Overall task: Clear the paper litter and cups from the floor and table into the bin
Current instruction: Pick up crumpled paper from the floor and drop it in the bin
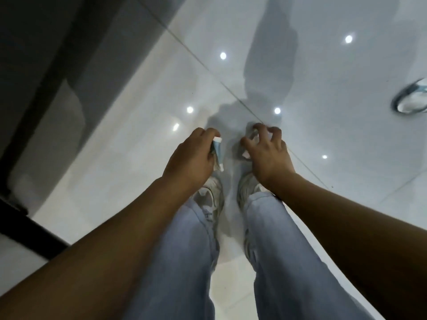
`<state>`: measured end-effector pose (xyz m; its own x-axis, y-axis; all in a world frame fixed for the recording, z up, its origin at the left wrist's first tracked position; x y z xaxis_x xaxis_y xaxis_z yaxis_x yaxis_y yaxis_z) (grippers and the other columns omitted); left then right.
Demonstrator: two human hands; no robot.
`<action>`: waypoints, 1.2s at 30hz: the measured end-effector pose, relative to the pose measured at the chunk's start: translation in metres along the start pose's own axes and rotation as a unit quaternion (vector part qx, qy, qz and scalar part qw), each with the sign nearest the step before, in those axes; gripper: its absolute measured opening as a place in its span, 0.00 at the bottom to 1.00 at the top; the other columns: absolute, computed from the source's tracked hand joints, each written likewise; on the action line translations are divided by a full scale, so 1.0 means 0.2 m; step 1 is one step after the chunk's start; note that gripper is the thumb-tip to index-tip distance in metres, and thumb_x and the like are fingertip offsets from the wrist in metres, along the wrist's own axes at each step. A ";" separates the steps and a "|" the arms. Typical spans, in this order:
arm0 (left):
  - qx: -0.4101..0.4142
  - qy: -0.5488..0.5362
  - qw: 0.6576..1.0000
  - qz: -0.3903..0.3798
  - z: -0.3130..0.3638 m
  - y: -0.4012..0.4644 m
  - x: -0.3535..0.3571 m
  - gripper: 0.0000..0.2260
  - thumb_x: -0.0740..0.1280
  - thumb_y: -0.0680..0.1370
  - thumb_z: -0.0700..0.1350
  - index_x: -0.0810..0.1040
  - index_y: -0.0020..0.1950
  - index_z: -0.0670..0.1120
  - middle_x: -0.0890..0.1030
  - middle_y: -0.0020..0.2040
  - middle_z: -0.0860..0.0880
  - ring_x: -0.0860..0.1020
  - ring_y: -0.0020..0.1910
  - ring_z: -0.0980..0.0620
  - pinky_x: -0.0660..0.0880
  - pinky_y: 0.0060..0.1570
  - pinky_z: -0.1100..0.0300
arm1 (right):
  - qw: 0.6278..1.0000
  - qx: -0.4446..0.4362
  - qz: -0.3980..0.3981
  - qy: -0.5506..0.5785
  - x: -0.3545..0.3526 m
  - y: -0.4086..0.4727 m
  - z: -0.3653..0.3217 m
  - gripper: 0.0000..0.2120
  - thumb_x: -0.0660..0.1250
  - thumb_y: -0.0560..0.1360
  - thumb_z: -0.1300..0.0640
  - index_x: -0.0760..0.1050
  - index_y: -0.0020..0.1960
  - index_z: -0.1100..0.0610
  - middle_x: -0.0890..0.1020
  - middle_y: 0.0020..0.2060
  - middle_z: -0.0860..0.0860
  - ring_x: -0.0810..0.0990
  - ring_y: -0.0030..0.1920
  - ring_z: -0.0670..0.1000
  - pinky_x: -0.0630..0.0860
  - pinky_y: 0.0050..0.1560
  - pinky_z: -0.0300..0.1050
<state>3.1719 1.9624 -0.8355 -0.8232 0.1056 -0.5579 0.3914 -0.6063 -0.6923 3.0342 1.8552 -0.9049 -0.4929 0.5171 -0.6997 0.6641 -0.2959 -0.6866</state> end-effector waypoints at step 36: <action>0.430 0.422 0.794 -0.083 2.52 -2.28 -1.02 0.13 0.60 0.79 0.36 0.71 0.62 0.47 0.72 0.58 0.47 0.75 0.51 0.46 0.68 0.38 0.57 | 0.851 0.369 0.193 0.320 -1.96 -3.21 -0.06 0.20 0.65 0.76 0.57 0.68 0.67 0.50 0.64 0.68 0.55 0.65 0.64 0.59 0.75 0.54 0.49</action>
<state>2.9541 1.8194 -0.1748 -0.1242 0.5098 -0.8513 -0.4178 -0.8050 -0.4211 2.8075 1.8532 -0.1868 0.2448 0.5292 -0.8124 0.0576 -0.8444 -0.5327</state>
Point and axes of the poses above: each hand's wrist, its own y-axis towards the middle knuckle, its own x-axis out of the palm, z = x × y, the point moved 2 cm from there along y, towards the middle knuckle
